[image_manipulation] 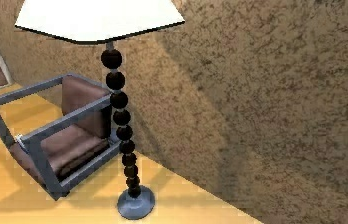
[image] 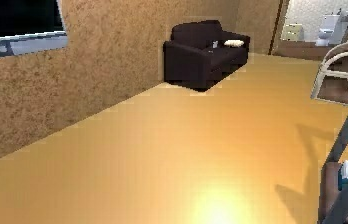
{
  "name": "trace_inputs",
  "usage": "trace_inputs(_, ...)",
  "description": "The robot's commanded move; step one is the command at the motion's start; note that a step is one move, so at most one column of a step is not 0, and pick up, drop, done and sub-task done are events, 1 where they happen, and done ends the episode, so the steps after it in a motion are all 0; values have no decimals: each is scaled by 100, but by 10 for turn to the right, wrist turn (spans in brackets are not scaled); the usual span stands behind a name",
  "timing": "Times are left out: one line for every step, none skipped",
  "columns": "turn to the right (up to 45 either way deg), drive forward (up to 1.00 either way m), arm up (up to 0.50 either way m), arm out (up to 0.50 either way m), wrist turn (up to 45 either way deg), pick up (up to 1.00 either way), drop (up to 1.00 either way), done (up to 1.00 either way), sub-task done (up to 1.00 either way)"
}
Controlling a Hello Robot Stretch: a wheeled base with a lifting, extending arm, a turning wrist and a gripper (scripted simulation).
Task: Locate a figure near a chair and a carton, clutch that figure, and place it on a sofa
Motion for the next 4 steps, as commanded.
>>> trace_inputs(0,35,0,0,0,0,0,0,0)
trace_inputs(210,0,0,0,0,0,0,0,0)
trace_inputs(0,70,0,0,0,0,0,0,0)
trace_inputs(240,0,0,0,0,0,0,0,0)
